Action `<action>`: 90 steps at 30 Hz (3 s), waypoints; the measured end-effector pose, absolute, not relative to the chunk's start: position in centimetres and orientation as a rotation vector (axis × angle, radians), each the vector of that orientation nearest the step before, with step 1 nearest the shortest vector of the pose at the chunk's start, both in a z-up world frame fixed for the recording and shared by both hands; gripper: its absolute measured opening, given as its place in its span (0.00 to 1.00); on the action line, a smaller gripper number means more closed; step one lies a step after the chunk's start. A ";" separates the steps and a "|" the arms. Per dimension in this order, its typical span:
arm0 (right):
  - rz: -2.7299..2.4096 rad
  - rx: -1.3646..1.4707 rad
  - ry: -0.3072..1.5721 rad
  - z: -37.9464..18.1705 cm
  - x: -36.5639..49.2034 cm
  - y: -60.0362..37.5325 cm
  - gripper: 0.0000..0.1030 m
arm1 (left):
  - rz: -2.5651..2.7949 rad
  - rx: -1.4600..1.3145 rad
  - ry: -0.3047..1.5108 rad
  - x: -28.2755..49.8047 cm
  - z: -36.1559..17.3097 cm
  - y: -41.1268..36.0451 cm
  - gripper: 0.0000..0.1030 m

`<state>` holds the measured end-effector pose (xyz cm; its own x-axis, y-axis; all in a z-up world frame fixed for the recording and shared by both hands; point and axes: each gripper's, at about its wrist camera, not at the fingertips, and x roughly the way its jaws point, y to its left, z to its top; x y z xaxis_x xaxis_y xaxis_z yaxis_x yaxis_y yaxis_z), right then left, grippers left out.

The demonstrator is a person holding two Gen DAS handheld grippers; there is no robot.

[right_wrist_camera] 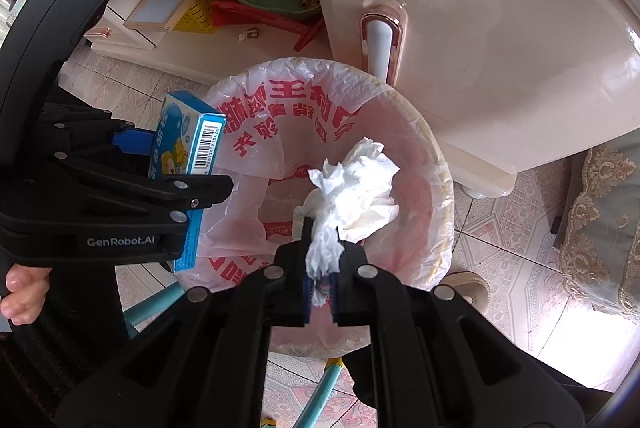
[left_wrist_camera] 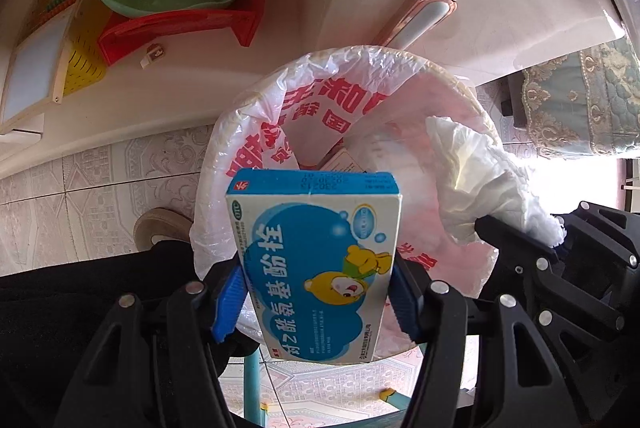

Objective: Collect trash
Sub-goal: 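Open both tools over the wastebasket, dropping the blue box and tissue, then raise both tools back over the table toward the remaining items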

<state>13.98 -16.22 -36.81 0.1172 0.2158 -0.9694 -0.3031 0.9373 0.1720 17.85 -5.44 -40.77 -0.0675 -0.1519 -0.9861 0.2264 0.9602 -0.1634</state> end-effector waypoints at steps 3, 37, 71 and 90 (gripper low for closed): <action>0.379 -0.080 1.420 -37.9 14.2 -16.5 0.07 | -0.308 0.057 1.625 18.1 -41.5 -5.5 0.58; 0.374 -0.055 1.395 -38.2 14.3 -17.4 0.55 | -0.288 0.027 1.673 19.2 -44.0 -5.7 0.75; 0.406 -0.042 1.014 -13.5 12.4 -20.3 0.87 | -0.454 0.310 1.141 16.3 -15.7 0.4 0.90; 0.369 -0.244 0.968 -1.8 20.9 -21.3 0.91 | -0.719 0.799 0.994 23.2 -6.2 -1.2 0.92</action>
